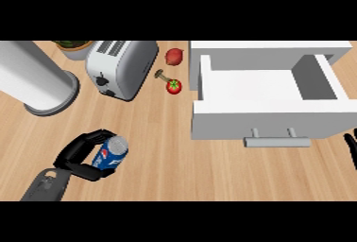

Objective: Pick up the can, place it into the drawer and close the drawer

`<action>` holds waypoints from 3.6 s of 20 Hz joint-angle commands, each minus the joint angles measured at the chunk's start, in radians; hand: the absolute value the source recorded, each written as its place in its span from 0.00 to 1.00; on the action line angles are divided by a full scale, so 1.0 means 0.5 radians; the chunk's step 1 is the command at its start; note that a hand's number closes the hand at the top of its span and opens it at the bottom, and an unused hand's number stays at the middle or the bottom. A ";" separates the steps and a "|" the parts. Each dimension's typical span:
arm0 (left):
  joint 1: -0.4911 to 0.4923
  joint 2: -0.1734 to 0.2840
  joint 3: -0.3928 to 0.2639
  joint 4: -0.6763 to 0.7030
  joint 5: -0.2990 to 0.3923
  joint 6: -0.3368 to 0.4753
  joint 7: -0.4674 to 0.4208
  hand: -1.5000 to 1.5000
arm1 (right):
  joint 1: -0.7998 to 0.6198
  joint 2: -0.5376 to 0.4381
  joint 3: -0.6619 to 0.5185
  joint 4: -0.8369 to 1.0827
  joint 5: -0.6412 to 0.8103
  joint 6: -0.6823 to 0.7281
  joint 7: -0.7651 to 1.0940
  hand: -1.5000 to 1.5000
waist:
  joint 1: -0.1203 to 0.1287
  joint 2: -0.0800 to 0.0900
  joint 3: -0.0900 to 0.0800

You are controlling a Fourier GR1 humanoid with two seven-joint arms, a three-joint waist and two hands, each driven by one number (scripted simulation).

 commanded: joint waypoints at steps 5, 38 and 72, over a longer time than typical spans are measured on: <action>0.082 -0.134 -0.054 -0.297 0.164 -0.234 0.213 1.00 | 0.003 0.011 -0.018 -0.050 -0.008 -0.011 0.038 0.00 | 0.009 -0.002 0.000; -0.417 -0.591 -0.350 -1.743 0.363 1.558 1.890 1.00 | 0.108 0.030 -0.014 -0.244 -0.088 0.001 0.084 0.00 | -0.003 -0.006 0.000; -2.203 -0.591 -0.656 0.070 0.964 2.145 1.707 1.00 | -0.169 -0.019 -0.042 -0.058 0.001 -0.048 0.150 0.00 | -0.080 0.022 0.002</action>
